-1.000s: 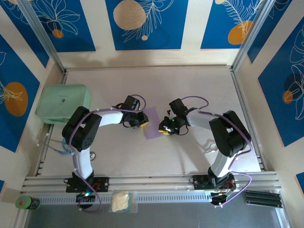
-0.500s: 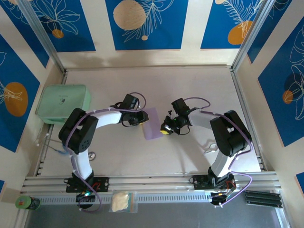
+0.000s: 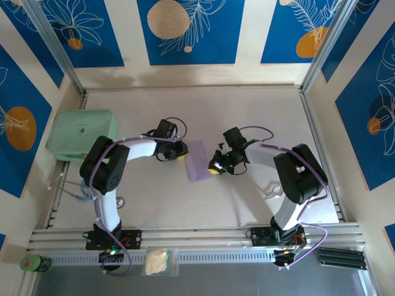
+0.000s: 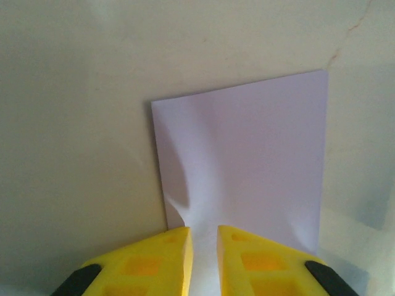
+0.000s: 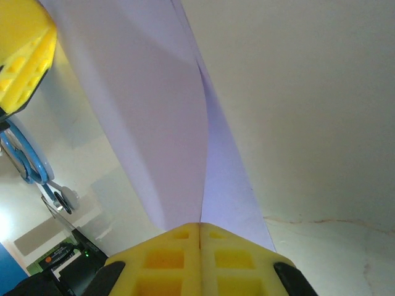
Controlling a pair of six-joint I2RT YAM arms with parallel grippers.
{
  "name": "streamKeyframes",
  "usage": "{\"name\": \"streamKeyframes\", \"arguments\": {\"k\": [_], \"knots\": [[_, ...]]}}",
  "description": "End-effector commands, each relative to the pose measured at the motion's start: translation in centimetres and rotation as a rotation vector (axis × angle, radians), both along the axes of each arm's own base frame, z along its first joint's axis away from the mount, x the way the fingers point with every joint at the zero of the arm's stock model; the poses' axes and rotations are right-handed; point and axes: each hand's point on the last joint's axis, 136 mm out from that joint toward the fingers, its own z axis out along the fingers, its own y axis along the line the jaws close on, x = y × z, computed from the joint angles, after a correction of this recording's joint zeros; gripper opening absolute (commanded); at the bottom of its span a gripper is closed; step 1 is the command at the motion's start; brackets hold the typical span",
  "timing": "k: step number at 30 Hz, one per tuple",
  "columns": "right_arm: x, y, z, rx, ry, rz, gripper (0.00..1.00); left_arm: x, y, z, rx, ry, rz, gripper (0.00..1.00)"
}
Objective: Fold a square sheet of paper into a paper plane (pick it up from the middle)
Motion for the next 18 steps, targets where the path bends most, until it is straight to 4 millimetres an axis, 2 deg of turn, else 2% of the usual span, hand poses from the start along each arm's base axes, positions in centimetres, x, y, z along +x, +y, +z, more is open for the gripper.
{"name": "streamKeyframes", "arguments": {"k": [1,5,10,18], "knots": [[0.2,1.5,2.1,0.067,-0.037,0.051,0.0,-0.4,0.0,-1.0,0.003,0.04,-0.016,0.21],[0.8,3.1,2.7,0.081,-0.068,0.09,0.0,-0.7,0.2,-1.3,0.007,0.049,-0.013,0.2],[2.0,4.8,2.2,0.068,-0.078,0.104,0.0,-0.9,0.4,-1.5,0.012,0.055,-0.007,0.19],[3.2,6.0,1.3,0.033,-0.08,0.092,0.0,-1.1,0.5,-1.7,0.014,0.062,-0.002,0.17]]}}
